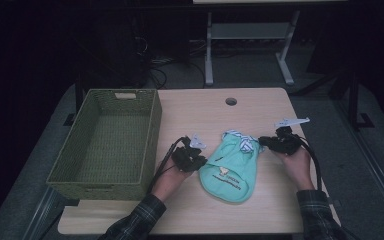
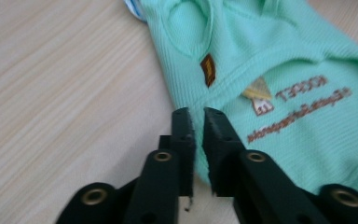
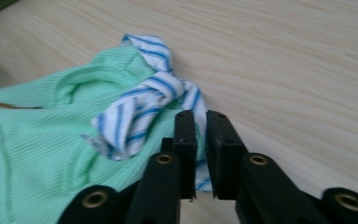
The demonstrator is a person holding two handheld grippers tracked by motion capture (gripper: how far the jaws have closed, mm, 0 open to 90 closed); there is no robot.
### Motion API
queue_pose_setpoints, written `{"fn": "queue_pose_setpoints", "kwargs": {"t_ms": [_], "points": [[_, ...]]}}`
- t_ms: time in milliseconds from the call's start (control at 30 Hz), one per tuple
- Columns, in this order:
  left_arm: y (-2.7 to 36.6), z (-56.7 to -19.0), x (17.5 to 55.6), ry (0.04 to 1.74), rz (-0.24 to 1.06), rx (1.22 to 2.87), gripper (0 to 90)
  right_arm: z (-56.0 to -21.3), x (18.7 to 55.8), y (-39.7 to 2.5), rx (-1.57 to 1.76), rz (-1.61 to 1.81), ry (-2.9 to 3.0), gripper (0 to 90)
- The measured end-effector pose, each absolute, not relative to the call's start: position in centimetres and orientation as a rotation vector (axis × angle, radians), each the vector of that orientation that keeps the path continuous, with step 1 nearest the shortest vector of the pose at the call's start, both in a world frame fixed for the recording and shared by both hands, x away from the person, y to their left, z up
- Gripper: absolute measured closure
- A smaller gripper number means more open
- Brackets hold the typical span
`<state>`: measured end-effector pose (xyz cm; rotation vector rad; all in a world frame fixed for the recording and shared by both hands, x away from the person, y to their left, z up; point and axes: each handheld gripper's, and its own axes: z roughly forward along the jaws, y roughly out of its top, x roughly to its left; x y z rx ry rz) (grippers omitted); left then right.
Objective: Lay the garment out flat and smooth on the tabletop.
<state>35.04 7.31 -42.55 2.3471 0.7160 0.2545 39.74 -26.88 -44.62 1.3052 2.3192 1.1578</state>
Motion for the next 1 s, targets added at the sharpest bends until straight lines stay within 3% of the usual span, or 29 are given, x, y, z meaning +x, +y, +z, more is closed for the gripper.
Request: {"fn": "queue_pose_setpoints", "kwargs": {"t_ms": [167, 1000], "points": [[6.9, -42.4, 36.0, 0.727, 0.235, 2.332, 89.3, -44.3, 38.3, -26.4, 1.275, 1.16, 2.345, 89.5], [4.0, -45.7, 38.9, 0.713, 0.171, 2.411, 89.5, -46.6, 32.0, -22.6, 1.205, 1.061, 2.568, 89.7]]}}
